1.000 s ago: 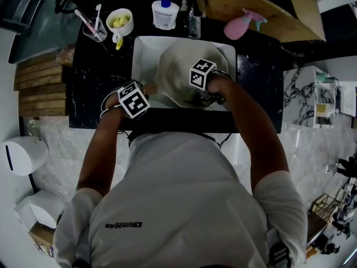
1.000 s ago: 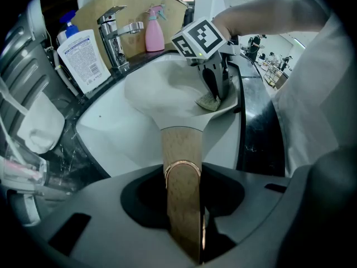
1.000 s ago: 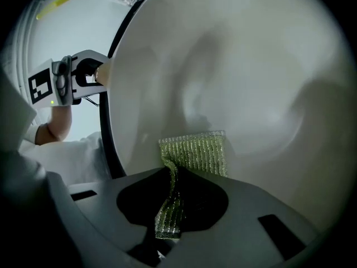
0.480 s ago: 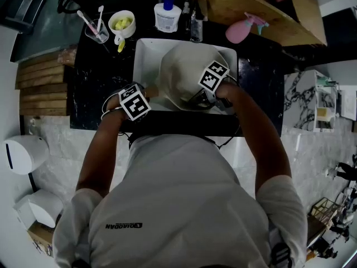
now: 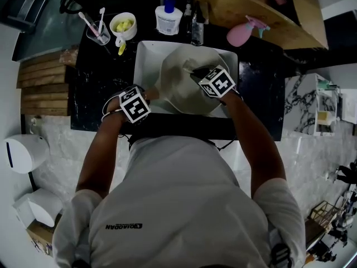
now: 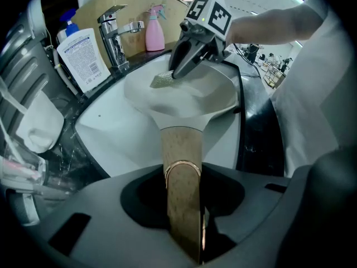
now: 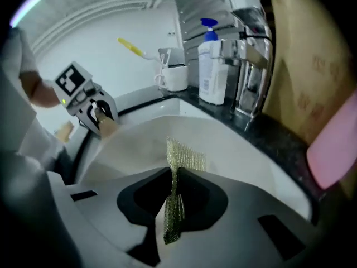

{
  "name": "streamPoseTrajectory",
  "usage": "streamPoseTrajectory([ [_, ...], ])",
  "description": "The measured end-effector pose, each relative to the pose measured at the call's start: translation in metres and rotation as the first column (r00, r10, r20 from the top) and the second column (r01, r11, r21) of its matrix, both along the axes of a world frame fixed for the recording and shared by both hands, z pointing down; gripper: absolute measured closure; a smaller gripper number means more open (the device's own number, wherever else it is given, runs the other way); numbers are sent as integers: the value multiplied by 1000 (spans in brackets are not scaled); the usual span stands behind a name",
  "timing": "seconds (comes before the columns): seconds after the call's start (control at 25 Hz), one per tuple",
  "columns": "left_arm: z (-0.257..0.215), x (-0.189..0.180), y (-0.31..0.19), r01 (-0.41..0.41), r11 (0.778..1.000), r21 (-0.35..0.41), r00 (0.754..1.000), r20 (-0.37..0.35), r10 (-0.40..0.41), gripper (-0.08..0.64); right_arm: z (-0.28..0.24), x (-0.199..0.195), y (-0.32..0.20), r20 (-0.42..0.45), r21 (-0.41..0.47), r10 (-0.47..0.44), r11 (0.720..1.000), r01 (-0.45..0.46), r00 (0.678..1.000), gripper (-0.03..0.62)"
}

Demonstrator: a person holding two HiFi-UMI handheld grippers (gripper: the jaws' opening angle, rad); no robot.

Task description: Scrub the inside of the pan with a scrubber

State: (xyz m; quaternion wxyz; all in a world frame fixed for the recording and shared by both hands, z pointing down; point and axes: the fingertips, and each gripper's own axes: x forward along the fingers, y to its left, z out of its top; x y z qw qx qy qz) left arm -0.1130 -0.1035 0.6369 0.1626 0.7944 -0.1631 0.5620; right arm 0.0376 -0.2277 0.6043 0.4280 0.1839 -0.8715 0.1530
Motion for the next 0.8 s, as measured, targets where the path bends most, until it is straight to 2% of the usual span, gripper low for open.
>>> streamPoseTrajectory([
  [0.12,0,0,0,-2,1000,1,1000,-1,2,417,5,-8,-18,-130,206,-88,972,114,988,522],
  [0.2,-1,-1,-1,-1,1000,4,1000,-1,1,417,13,-18,-23,-181,255,-137,950,181,974,522],
  [0.4,0,0,0,4,1000,4,1000,3,-4,417,45,-29,-21,-248,232,-216,933,275,944,522],
  [0.8,1,-1,-1,-1,1000,13,1000,8,1,417,65,-34,-25,-252,198,-234,938,286,939,522],
])
